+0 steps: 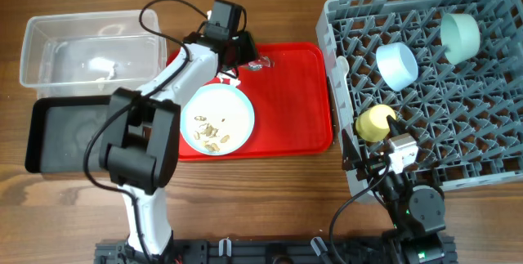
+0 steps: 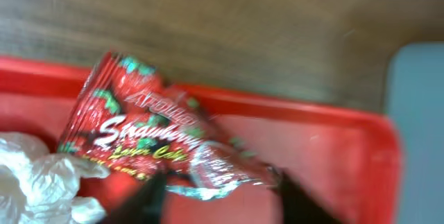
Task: Sort waste into correct bins and load items into the dishwasher rack
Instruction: 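Carry the wrapper with the left gripper into the clear bin, release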
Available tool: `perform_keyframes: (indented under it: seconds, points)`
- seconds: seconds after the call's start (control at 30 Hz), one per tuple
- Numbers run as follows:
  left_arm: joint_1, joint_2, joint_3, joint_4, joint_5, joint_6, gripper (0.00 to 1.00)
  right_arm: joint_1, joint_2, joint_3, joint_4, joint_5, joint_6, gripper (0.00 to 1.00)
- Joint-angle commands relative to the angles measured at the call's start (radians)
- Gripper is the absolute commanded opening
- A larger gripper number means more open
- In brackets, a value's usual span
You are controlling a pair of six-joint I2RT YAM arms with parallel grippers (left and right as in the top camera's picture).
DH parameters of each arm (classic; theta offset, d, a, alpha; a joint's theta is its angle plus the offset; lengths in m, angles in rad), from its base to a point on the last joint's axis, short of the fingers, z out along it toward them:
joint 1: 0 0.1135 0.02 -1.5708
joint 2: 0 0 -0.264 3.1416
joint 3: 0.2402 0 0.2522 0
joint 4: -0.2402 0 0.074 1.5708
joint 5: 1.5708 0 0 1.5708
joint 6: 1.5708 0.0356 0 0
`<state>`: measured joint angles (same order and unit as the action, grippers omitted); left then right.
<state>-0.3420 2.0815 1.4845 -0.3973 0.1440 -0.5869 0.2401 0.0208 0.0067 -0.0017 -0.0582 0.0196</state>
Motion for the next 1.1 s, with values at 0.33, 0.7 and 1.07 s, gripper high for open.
perform_keyframes:
  seconds: [0.33,0.7,1.07]
  points:
    - [-0.001,0.084,0.0,0.109,-0.032,-0.073,0.82,-0.005,-0.013,-0.002,0.004,0.01,-0.017,1.0]
    - [-0.016,0.117,0.0,0.07,-0.04,0.028,0.53,-0.005,-0.013,-0.002,0.004,0.01,-0.017,1.0]
    - [0.0,0.047,0.014,0.037,0.048,0.029,0.04,-0.005,-0.013,-0.002,0.004,0.01,-0.016,1.0]
